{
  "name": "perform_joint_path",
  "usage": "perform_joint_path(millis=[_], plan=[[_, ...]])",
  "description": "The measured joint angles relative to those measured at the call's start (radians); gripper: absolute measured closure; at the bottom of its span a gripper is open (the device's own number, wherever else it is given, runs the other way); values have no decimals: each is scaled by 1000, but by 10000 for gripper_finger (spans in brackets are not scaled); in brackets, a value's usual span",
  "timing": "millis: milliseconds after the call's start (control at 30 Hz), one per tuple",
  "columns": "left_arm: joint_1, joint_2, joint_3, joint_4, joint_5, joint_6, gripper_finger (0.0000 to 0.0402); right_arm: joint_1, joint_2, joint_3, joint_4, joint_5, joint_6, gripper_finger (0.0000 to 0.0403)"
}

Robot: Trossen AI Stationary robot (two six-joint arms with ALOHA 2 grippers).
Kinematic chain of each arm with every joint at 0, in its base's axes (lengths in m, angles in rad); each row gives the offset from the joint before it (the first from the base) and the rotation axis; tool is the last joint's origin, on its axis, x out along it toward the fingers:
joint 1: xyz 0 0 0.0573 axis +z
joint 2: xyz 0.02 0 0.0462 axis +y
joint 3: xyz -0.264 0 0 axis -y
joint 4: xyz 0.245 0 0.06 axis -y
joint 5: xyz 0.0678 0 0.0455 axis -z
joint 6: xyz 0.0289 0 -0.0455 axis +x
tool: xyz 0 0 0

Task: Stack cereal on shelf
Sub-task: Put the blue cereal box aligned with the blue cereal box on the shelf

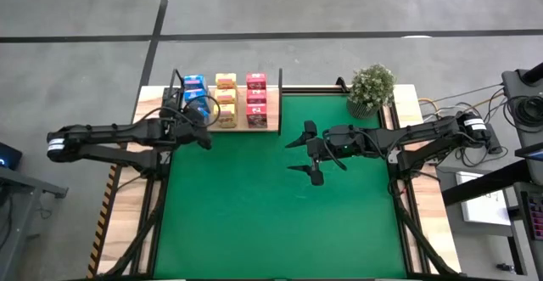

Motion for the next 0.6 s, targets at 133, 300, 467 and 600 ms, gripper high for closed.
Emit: perform_joint_path(millis=[133,300,467,600], plan=[[16,0,-15,16,-2,1,210,0,0,0,0,0,-1,113],[21,0,-15,19,-2,2,199,0,0,0,0,0,-1,113],[36,0,-17,32,-10,4,192,0,0,0,0,0,-2,113],[56,13,-18,45,-28,29,192,0,0,0,0,0,-2,113]])
